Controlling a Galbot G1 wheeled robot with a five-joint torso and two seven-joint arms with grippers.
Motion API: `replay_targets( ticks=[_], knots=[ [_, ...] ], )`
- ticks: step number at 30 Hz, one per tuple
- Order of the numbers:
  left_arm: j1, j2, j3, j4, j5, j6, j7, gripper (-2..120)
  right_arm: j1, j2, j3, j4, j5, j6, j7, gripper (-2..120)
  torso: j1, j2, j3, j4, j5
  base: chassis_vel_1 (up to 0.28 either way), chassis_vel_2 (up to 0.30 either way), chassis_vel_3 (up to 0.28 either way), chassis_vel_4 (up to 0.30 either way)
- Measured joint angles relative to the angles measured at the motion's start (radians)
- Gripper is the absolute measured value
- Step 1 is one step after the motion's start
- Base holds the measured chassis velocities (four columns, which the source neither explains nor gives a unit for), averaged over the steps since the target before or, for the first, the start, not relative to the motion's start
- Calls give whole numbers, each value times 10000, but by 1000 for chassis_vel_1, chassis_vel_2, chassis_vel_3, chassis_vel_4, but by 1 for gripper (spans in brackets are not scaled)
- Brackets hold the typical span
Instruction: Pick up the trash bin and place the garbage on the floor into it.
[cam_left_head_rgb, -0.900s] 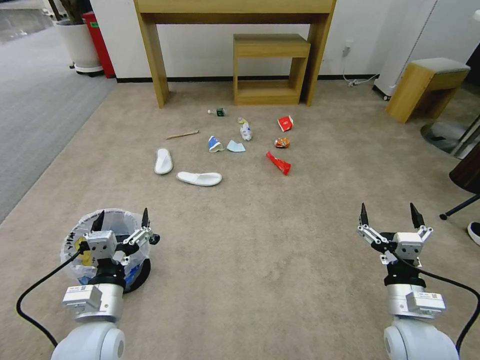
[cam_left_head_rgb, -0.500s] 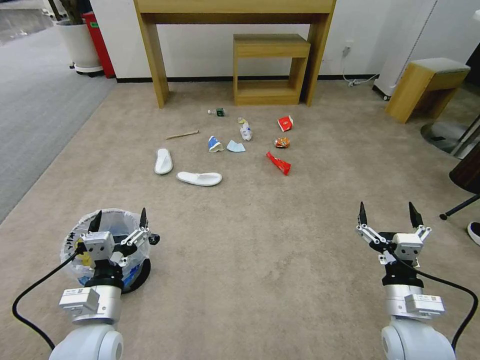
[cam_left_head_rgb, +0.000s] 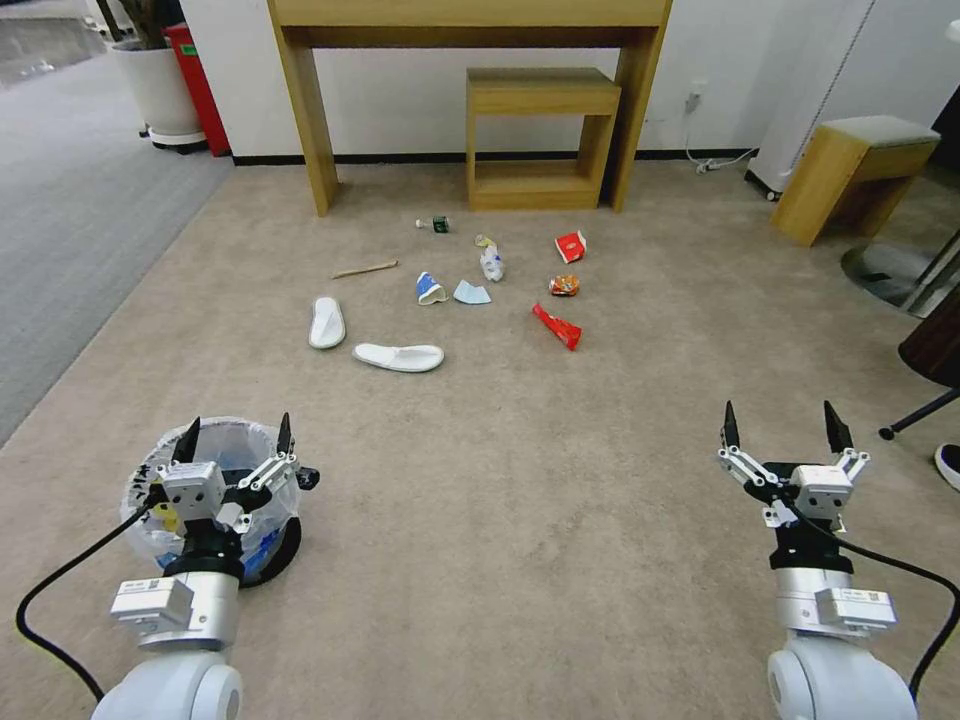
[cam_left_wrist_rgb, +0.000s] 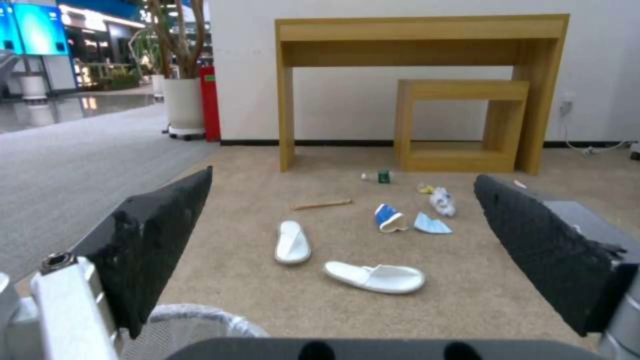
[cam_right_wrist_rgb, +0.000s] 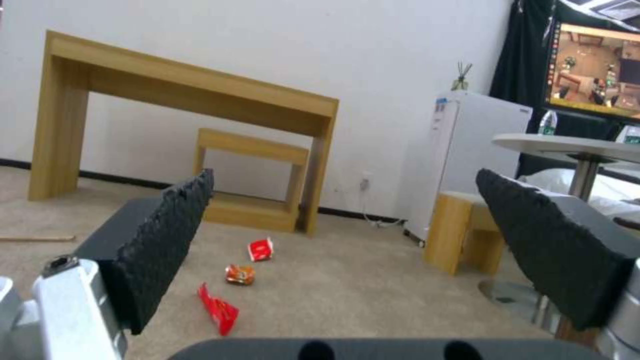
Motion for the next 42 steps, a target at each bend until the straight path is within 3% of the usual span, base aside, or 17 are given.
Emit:
replay_targets(
  ticks=[11, 27, 42],
  knots=[
    [67, 18, -25, -23, -65, -69, 20, 100, -39, 59, -26, 29, -29, 31, 2, 100, 0, 0, 0, -2, -2, 58, 51, -57, -63],
    [220, -38, 15, -26, 87, -194, 41, 100, -42, 76, -19, -55, -19, 388, -3, 100, 0, 0, 0, 2, -5, 221, 210, -220, -219],
    [313, 38, -67, -90, 29, -234, 59, 100, -69, 204, -36, 5, -14, 605, -145, 100, 0, 0, 0, 0, -1, 6, 7, 5, 6]
  ],
)
